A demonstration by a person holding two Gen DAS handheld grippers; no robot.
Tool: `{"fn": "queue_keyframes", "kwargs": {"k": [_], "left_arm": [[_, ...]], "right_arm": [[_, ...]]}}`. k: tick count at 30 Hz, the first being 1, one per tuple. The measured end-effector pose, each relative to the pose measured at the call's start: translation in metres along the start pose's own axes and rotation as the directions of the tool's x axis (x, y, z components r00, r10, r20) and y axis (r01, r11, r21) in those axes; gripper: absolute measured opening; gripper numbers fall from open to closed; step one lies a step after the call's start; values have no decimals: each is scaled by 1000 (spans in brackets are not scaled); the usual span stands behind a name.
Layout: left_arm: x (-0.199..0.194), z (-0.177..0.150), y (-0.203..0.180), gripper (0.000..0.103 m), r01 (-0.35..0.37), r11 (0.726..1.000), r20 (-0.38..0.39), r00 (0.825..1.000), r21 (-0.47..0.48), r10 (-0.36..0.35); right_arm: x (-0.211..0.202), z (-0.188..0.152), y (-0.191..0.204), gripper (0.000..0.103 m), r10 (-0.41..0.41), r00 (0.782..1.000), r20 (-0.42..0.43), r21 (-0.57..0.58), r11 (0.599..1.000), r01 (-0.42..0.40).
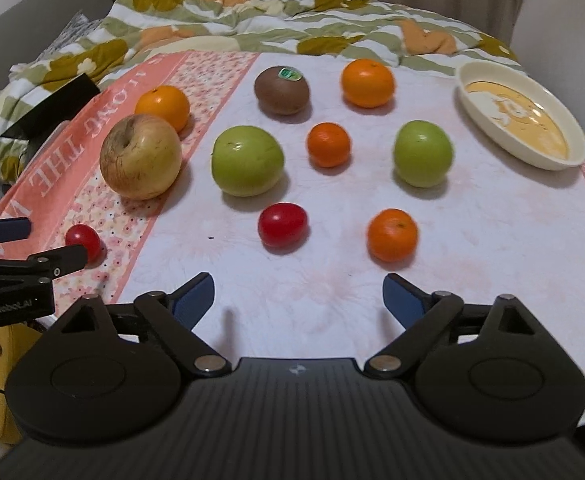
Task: Organize fruits
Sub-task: 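Reach the left tool to the red cherry tomato and close on it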
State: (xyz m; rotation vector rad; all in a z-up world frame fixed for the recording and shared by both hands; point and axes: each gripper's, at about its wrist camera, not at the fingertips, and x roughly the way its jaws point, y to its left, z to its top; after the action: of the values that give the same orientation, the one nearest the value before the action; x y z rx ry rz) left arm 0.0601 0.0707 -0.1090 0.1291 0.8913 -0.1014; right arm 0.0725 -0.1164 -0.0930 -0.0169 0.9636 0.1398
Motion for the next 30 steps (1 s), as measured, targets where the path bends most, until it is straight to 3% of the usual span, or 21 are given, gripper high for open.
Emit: {"fn": "queue_keyframes", "kwargs": {"k": [5, 9, 20, 23, 25, 30], "left_arm": [[11, 0, -2, 54, 26, 1000, -4, 1000, 16, -26], [14, -1, -4, 36, 56, 998, -4, 998, 27, -56], [14, -1, -3, 36, 67, 997, 3, 998, 37, -67], [15, -1, -3, 36, 69, 997, 5, 998, 40, -69], [14, -1, -3, 36, 69, 997, 6, 998, 39, -69], [11, -1, -1, 36, 59, 998, 14, 998, 29, -59]], "right_arm": [[18, 1, 10, 96, 2, 1000, -4, -26, 1000, -2], [26, 4, 11, 89, -7, 1000, 4, -38, 999, 7], [37, 15, 9, 80, -30, 998, 46, -54, 998, 32], [38, 16, 10, 70, -38, 997, 67, -64, 997, 42], [38, 16, 12, 51, -33, 997, 74, -74, 997, 38], [35, 17, 13, 50, -28, 997, 75, -77, 996, 34]]}}
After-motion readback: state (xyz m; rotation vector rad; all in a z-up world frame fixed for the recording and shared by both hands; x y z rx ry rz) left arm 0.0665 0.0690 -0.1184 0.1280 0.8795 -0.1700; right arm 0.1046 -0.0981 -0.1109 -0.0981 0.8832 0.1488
